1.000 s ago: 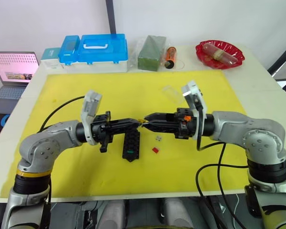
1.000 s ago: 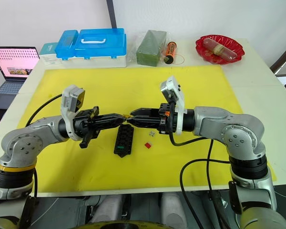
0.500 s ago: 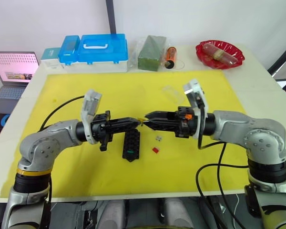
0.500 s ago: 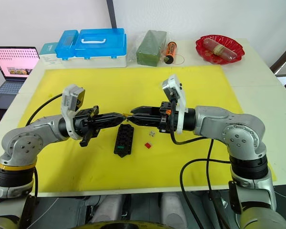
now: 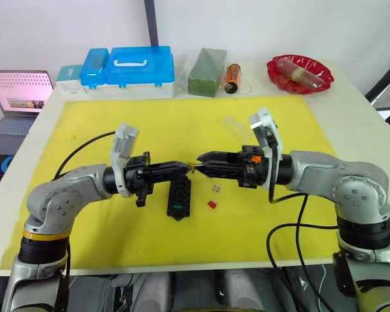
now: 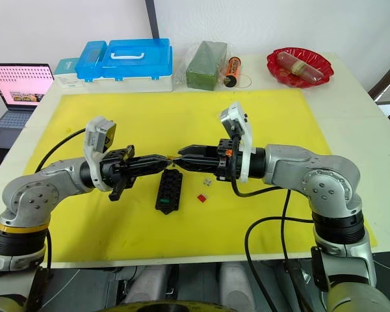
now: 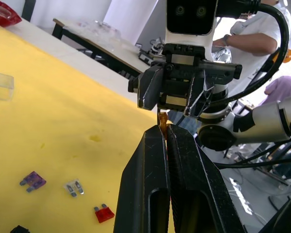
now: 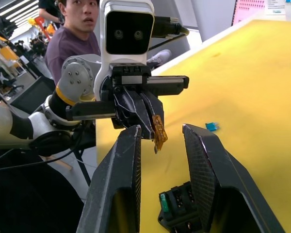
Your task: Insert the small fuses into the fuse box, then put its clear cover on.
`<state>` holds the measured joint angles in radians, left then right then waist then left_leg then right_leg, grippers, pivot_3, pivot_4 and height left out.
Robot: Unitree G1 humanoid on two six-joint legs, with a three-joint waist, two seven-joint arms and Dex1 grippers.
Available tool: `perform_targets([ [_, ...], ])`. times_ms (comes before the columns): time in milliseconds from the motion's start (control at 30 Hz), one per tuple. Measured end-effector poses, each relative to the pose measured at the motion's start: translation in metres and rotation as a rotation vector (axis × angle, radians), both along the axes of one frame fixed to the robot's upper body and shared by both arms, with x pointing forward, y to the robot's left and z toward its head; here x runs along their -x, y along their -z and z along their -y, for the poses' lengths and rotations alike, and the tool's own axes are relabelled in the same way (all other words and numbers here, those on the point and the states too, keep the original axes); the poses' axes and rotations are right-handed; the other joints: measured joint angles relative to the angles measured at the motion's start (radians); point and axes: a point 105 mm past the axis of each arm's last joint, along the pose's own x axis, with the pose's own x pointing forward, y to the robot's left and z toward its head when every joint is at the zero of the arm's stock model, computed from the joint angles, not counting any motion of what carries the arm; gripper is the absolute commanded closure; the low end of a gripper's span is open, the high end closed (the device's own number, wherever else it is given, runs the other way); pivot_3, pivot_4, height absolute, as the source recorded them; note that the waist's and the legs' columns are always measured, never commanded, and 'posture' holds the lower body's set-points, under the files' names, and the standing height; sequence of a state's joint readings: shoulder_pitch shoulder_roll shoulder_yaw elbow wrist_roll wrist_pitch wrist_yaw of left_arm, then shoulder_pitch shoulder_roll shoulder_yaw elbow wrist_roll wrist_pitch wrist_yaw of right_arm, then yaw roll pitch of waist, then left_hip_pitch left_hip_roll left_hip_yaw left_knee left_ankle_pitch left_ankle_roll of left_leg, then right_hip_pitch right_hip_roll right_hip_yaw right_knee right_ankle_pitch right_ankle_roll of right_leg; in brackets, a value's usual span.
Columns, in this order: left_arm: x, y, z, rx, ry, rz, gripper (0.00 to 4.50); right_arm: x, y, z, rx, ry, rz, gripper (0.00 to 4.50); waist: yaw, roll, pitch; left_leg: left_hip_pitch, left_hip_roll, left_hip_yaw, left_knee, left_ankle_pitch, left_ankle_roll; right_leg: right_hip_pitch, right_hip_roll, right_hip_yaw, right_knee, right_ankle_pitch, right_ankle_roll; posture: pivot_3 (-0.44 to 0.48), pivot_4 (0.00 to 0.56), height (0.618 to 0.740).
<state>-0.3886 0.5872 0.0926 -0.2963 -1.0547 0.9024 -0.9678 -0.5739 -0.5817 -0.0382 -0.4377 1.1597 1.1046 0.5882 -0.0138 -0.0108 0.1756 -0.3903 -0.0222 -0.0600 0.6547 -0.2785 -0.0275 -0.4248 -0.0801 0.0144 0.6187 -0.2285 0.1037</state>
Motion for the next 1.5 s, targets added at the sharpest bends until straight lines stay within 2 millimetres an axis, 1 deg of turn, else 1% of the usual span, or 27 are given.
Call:
perform_targets([
  [167,0.001,0.0,0.0,0.002,0.006,0.001,4.5,0.001,0.007,-0.001,0.027,-0.009,-0.007,3.08,0.0,0.0,0.0,0.0,0.0,0.0,0.0,0.0,0.0,0.0,0.0,0.0,0.0,0.0,0.0,0.0,0.15,0.74],
  [767,0.0,0.002,0.0,-0.006,0.005,0.003,4.5,0.001,0.005,-0.002,0.016,-0.01,-0.002,3.08,0.0,0.0,0.0,0.0,0.0,0.0,0.0,0.0,0.0,0.0,0.0,0.0,0.0,0.0,0.0,0.0,0.15,0.74],
  [833,0.0,0.002,0.0,-0.006,0.005,0.002,4.5,0.001,0.005,-0.002,0.016,-0.01,-0.001,3.45,0.0,0.0,0.0,0.0,0.0,0.0,0.0,0.0,0.0,0.0,0.0,0.0,0.0,0.0,0.0,0.0,0.15,0.74],
  [933,0.0,0.002,0.0,-0.006,0.006,0.001,4.5,0.001,0.005,-0.003,0.013,-0.009,0.001,4.34,0.0,0.0,0.0,0.0,0.0,0.0,0.0,0.0,0.0,0.0,0.0,0.0,0.0,0.0,0.0,0.0,0.15,0.74],
  [967,0.001,0.002,0.0,-0.005,0.006,0.001,4.5,0.001,0.005,-0.003,0.013,-0.009,0.0,4.44,0.0,0.0,0.0,0.0,0.0,0.0,0.0,0.0,0.0,0.0,0.0,0.0,0.0,0.0,0.0,0.0,0.15,0.74],
  [1333,0.001,0.002,0.0,-0.006,0.007,-0.002,4.5,0.002,0.006,-0.003,0.014,-0.014,-0.006,4.44,0.0,0.0,0.0,0.0,0.0,0.0,0.0,0.0,0.0,0.0,0.0,0.0,0.0,0.0,0.0,0.0,0.15,0.74],
  [1433,0.003,0.007,-0.002,-0.016,0.005,-0.016,3.75,0.003,0.007,-0.004,0.015,-0.023,-0.011,4.5,-0.001,0.0,0.0,0.0,0.0,0.0,0.0,0.0,0.0,0.0,0.0,0.0,0.0,0.0,0.0,0.0,0.15,0.74],
  [1500,0.005,0.012,-0.005,-0.035,-0.008,-0.027,3.12,0.002,0.006,-0.003,0.02,-0.022,-0.001,4.5,-0.001,0.0,0.0,0.0,0.0,0.0,0.0,0.0,0.0,0.0,0.0,0.0,0.001,0.0,0.0,0.0,0.15,0.74],
])
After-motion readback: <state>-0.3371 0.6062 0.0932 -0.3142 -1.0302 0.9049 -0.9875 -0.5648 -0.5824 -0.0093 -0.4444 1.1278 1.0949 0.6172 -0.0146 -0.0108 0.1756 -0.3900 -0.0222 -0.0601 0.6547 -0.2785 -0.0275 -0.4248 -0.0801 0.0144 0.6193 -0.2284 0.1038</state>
